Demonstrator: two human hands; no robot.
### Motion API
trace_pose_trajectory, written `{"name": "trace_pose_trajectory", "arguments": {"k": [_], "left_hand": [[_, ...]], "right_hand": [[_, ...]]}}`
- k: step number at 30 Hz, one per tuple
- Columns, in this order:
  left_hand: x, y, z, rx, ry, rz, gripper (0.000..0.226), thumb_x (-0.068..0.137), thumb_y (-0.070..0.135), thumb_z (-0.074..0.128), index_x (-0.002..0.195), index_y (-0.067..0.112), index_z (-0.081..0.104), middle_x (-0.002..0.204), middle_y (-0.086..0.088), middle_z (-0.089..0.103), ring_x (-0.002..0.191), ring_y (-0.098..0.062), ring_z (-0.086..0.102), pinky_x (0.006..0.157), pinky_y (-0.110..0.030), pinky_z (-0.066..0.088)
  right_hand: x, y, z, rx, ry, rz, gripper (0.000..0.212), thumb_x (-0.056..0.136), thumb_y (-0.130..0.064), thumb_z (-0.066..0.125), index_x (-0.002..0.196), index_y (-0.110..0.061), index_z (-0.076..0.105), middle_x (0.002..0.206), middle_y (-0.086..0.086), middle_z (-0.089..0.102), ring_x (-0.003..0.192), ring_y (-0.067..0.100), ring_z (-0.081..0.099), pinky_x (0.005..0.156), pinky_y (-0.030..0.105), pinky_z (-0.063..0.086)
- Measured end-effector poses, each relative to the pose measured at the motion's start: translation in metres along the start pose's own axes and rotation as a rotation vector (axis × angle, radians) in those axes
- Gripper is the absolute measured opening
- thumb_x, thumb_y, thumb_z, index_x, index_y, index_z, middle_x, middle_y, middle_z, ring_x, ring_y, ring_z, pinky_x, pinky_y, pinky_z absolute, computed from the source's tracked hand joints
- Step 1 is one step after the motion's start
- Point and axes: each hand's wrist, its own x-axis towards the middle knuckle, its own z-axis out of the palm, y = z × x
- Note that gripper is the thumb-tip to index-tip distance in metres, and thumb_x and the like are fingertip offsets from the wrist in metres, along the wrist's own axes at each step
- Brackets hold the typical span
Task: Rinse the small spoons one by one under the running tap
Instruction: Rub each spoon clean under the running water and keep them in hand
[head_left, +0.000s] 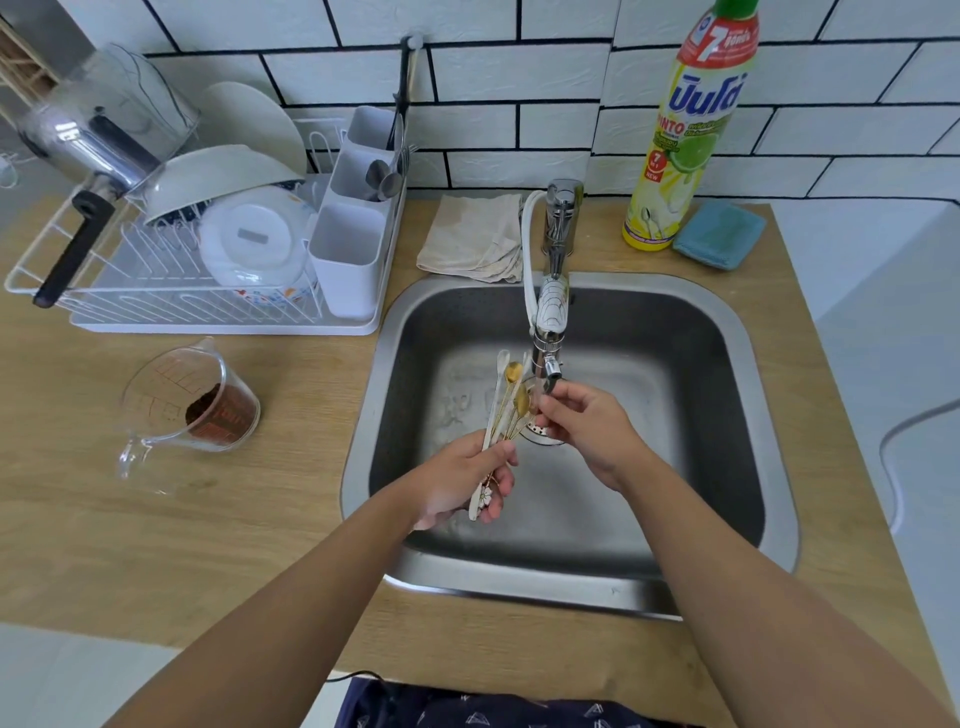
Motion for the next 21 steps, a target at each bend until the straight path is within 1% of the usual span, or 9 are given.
{"name": "trace_pose_trajectory", "arguments": {"k": [3, 5, 8, 9, 11, 14, 17, 19, 21], "left_hand": [[0.001, 0.001, 0.002, 0.022, -0.004, -0.002, 0.029, 0.105, 0.036, 0.049, 0.114, 0.010, 0.054, 0.076, -0.008, 0.064, 0.054, -0.019, 0.057, 0.050, -0.028, 0.050], [0.003, 0.001, 0.005, 0.028, 0.002, 0.001, 0.028, 0.104, 0.036, 0.051, 0.115, 0.010, 0.055, 0.077, -0.010, 0.066, 0.053, -0.019, 0.058, 0.049, -0.028, 0.050], [0.004, 0.002, 0.005, 0.015, 0.015, 0.002, 0.028, 0.102, 0.036, 0.054, 0.115, 0.011, 0.055, 0.080, -0.012, 0.068, 0.052, -0.019, 0.059, 0.048, -0.027, 0.050], [0.004, 0.002, 0.005, 0.007, 0.017, 0.004, 0.029, 0.102, 0.037, 0.055, 0.115, 0.011, 0.055, 0.081, -0.012, 0.068, 0.052, -0.018, 0.059, 0.048, -0.027, 0.050], [0.003, 0.001, 0.003, -0.008, 0.010, 0.003, 0.030, 0.101, 0.037, 0.056, 0.115, 0.011, 0.055, 0.081, -0.012, 0.069, 0.053, -0.018, 0.059, 0.048, -0.027, 0.050], [0.000, -0.001, 0.003, -0.028, 0.001, -0.010, 0.031, 0.102, 0.035, 0.055, 0.117, 0.008, 0.056, 0.081, -0.010, 0.069, 0.054, -0.019, 0.059, 0.049, -0.028, 0.050], [-0.002, -0.003, 0.003, -0.047, -0.020, -0.023, 0.030, 0.105, 0.032, 0.050, 0.118, 0.007, 0.057, 0.074, -0.007, 0.063, 0.054, -0.019, 0.058, 0.050, -0.028, 0.049], [-0.002, -0.003, 0.004, -0.061, -0.047, -0.025, 0.030, 0.105, 0.032, 0.049, 0.118, 0.007, 0.058, 0.070, -0.006, 0.058, 0.053, -0.018, 0.056, 0.051, -0.029, 0.049], [-0.002, -0.004, 0.005, -0.092, -0.068, -0.022, 0.031, 0.105, 0.032, 0.049, 0.119, 0.006, 0.057, 0.068, -0.005, 0.053, 0.052, -0.018, 0.053, 0.051, -0.029, 0.047]], "right_hand": [[0.001, 0.001, 0.004, -0.056, 0.085, -0.022, 0.017, 0.101, -0.013, 0.064, 0.090, -0.014, 0.077, 0.068, -0.003, 0.072, 0.062, 0.008, 0.065, 0.062, 0.021, 0.055], [0.002, 0.001, 0.007, -0.072, 0.134, -0.013, 0.021, 0.102, -0.021, 0.062, 0.089, -0.016, 0.078, 0.071, -0.002, 0.074, 0.063, 0.011, 0.066, 0.064, 0.024, 0.056], [0.001, 0.000, 0.006, -0.092, 0.080, 0.004, 0.016, 0.099, -0.033, 0.066, 0.093, -0.022, 0.077, 0.078, -0.005, 0.075, 0.069, 0.008, 0.066, 0.064, 0.021, 0.054], [0.000, -0.001, 0.006, -0.106, 0.041, -0.005, 0.011, 0.097, -0.032, 0.070, 0.096, -0.023, 0.076, 0.079, -0.008, 0.074, 0.070, 0.006, 0.065, 0.064, 0.019, 0.053], [0.000, -0.001, 0.004, -0.128, -0.007, -0.021, 0.010, 0.094, -0.024, 0.075, 0.103, -0.019, 0.074, 0.079, -0.009, 0.073, 0.070, 0.005, 0.063, 0.064, 0.018, 0.051], [-0.001, -0.002, 0.005, -0.096, -0.010, 0.000, 0.007, 0.096, -0.013, 0.071, 0.103, -0.013, 0.070, 0.079, -0.004, 0.074, 0.066, 0.006, 0.063, 0.058, 0.017, 0.050], [-0.002, -0.004, 0.009, -0.081, -0.013, 0.017, 0.008, 0.096, -0.011, 0.070, 0.103, -0.015, 0.068, 0.081, -0.005, 0.075, 0.059, 0.004, 0.060, 0.055, 0.016, 0.049], [-0.001, -0.004, 0.011, -0.131, 0.004, -0.015, 0.006, 0.097, -0.013, 0.069, 0.099, -0.016, 0.073, 0.082, 0.001, 0.075, 0.057, 0.007, 0.055, 0.054, 0.019, 0.047], [-0.002, -0.003, 0.012, -0.166, 0.049, -0.047, 0.011, 0.098, -0.014, 0.068, 0.090, -0.016, 0.077, 0.083, 0.006, 0.077, 0.056, 0.010, 0.053, 0.053, 0.022, 0.047]]}}
